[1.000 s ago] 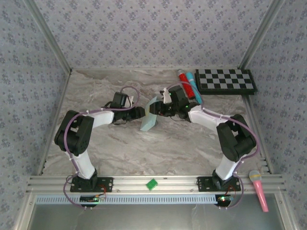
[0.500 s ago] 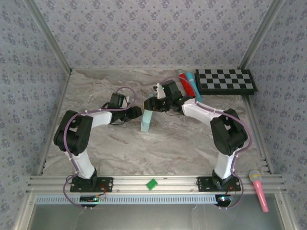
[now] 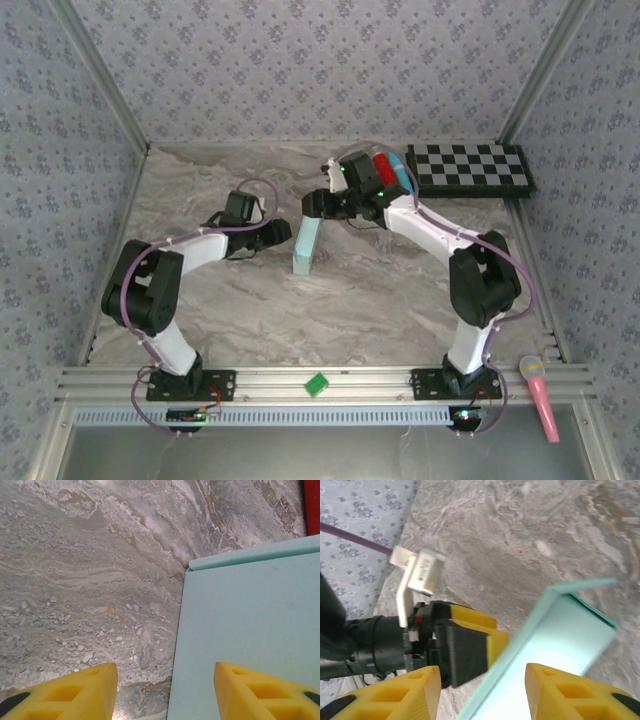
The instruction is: Fold the paper box
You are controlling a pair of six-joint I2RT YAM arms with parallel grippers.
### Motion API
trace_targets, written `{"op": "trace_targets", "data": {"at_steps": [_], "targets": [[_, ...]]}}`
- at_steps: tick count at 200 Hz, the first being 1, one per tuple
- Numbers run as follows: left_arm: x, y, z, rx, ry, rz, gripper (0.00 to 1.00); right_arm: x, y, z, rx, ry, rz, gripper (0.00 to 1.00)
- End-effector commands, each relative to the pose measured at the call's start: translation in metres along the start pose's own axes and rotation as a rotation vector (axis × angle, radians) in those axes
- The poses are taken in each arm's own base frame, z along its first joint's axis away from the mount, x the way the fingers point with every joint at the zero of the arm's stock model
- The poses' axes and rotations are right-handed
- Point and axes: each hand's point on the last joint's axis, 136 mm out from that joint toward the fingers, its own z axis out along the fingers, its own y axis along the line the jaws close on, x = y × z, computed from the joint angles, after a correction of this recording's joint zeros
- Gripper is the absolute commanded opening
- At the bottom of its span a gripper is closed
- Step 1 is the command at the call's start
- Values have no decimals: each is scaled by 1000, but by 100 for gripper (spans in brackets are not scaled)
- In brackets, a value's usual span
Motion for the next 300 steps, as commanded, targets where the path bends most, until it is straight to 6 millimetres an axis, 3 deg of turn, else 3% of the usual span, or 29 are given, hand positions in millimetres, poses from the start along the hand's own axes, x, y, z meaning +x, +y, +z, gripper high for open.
{"op": "trace_targets", "data": {"at_steps": [1, 51, 96, 141, 213, 218, 264, 300], "targets": [[-15, -6, -16, -29, -48, 52, 54, 2, -19, -14, 54, -36, 68, 50], [-17, -13, -19, -20, -61, 82, 54, 26, -33, 1, 39, -17, 176, 50], [-16, -22, -16, 33, -39, 102, 54, 36, -21, 22, -27, 33, 183, 52], [-13, -28, -8, 75, -5, 107, 54, 50, -32, 39, -14, 78, 230, 52], [0, -33, 7, 134, 70, 96, 53, 70, -57, 48, 79, 103, 281, 50], [1, -33, 7, 136, 74, 96, 53, 87, -66, 49, 108, 136, 298, 50], [4, -28, 6, 110, 71, 94, 53, 111, -87, 50, 246, 184, 304, 47], [4, -25, 5, 96, 66, 97, 53, 115, -94, 48, 306, 188, 299, 46]]}}
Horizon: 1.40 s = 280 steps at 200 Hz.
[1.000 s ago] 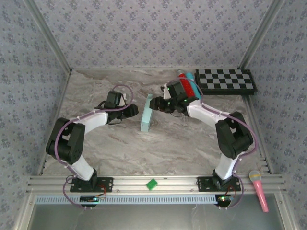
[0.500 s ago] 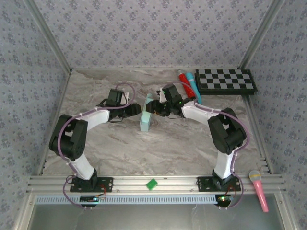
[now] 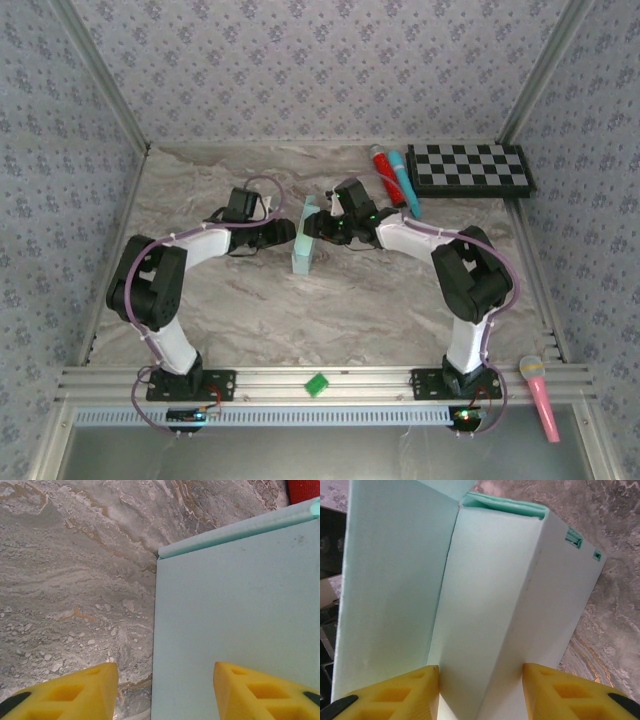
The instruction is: Fold the paper box
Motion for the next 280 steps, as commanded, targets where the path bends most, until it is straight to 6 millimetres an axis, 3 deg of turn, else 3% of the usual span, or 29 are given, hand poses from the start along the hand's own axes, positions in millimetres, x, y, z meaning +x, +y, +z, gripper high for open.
{"op": "trace_targets", "data": {"at_steps": [1, 32, 63, 87, 94, 150, 212, 226, 232, 248, 280], "targets": [[-2, -9, -2, 20, -8, 34, 53, 42, -64, 10, 254, 107, 72, 45], [-4, -9, -5, 6, -18, 36, 53, 35, -53, 7, 209, 74, 75, 45], [-14, -7, -16, -50, -52, 56, 54, 15, -16, 3, 63, 19, 41, 48], [-28, -8, -31, -100, -110, 85, 63, 5, 2, -3, 7, -7, 22, 51], [-32, -9, -36, -114, -127, 94, 65, -9, 17, -8, -22, -36, 4, 51], [-54, -16, -69, -205, -205, 157, 74, -26, 32, -31, -42, -85, -32, 52], [-58, -51, -74, -153, -190, 233, 83, -28, 16, -50, -7, -95, -39, 52], [-55, -61, -71, -140, -168, 265, 86, -31, 5, -59, 47, -119, -34, 52], [-53, -64, -69, -138, -153, 282, 88, -21, -14, -60, 94, -105, -12, 52], [-47, -71, -61, -147, -100, 317, 91, -19, -36, -70, 139, -108, 23, 52], [-38, -67, -42, -242, -14, 367, 92, -14, -72, -90, 189, -124, 77, 52]]}}
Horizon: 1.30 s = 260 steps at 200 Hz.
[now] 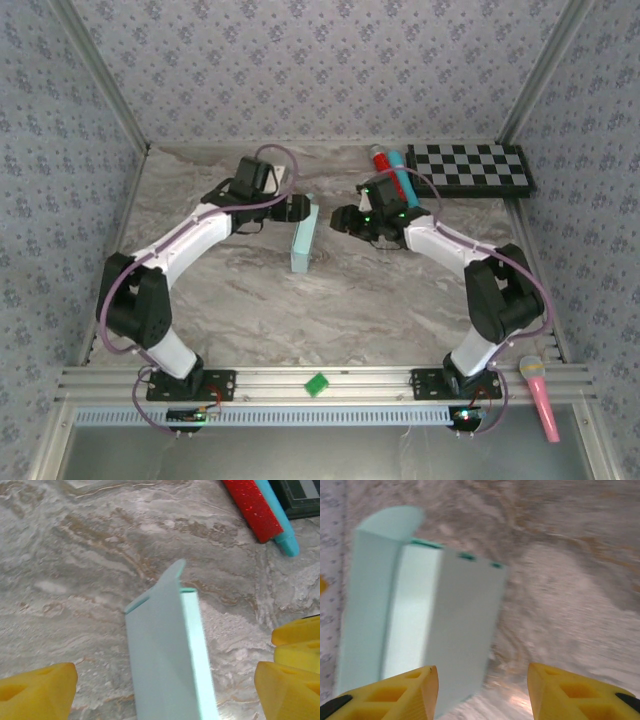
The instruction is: Fold the paper box
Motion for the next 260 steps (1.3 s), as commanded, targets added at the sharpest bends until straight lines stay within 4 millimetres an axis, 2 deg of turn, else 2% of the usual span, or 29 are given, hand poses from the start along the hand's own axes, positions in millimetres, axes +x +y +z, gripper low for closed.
{"op": "trace_targets", "data": {"at_steps": [1, 40, 73, 107, 115, 155, 200, 260], "targets": [[20, 2, 12, -72, 110, 71, 92, 3, -30, -16, 74, -9, 19, 52], [32, -3, 31, -200, 191, 190, 92, 7, -64, -33, 117, -33, 77, 52], [44, -4, 45, -273, 244, 276, 89, 9, -79, -43, 135, -49, 107, 52], [43, -4, 50, -318, 239, 319, 83, 10, -85, -45, 141, -52, 122, 52], [50, -2, 49, -326, 269, 325, 82, 11, -86, -45, 142, -52, 124, 52], [52, 0, 51, -344, 293, 350, 65, 12, -89, -44, 144, -50, 132, 52], [53, 4, 50, -363, 300, 372, 54, 11, -89, -44, 142, -49, 134, 52], [54, -3, 53, -276, 347, 520, 52, 14, -93, -46, 157, -44, 135, 52]]}}
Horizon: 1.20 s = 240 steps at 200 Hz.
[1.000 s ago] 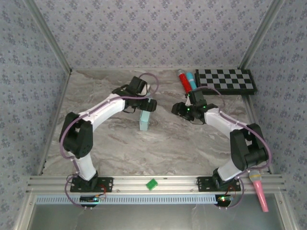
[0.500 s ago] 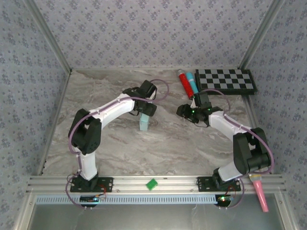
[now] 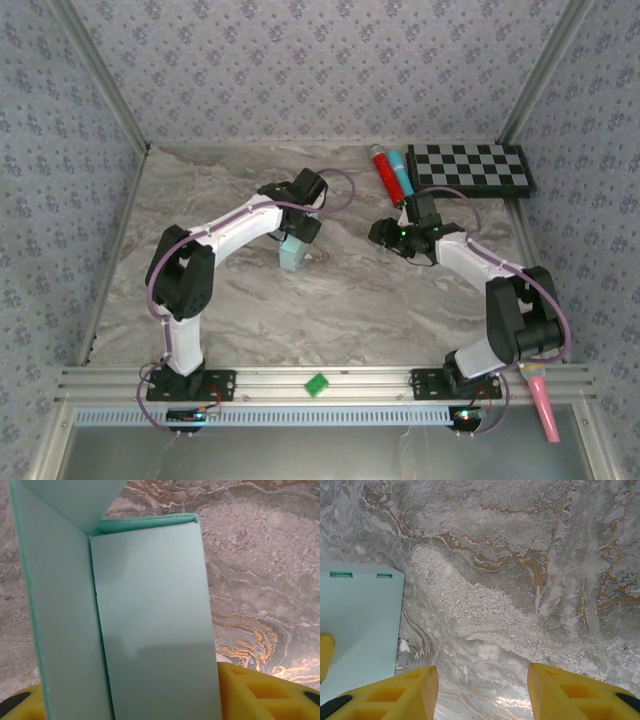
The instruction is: Fold the paper box
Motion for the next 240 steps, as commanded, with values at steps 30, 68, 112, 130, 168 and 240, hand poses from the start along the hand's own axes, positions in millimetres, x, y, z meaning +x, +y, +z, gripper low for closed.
{"op": "trace_targets", "data": {"at_steps": [30, 68, 112, 130, 168, 240], "targets": [[-7, -12, -4, 141, -8, 211, 54, 4, -10, -7, 24, 0, 0, 52], [-10, -25, -12, 305, -79, 377, 54, 6, -14, -10, 33, -6, 6, 52], [-7, -33, -15, 412, -75, 527, 53, 6, -18, -12, 42, -11, 10, 52], [-1, -41, -16, 462, -80, 615, 53, 7, -19, -12, 45, -12, 10, 52], [2, -46, -15, 505, -99, 719, 51, 9, -24, -12, 52, -9, 18, 52], [0, -53, -9, 553, -124, 845, 49, 10, -27, -15, 55, -16, 25, 52]]}}
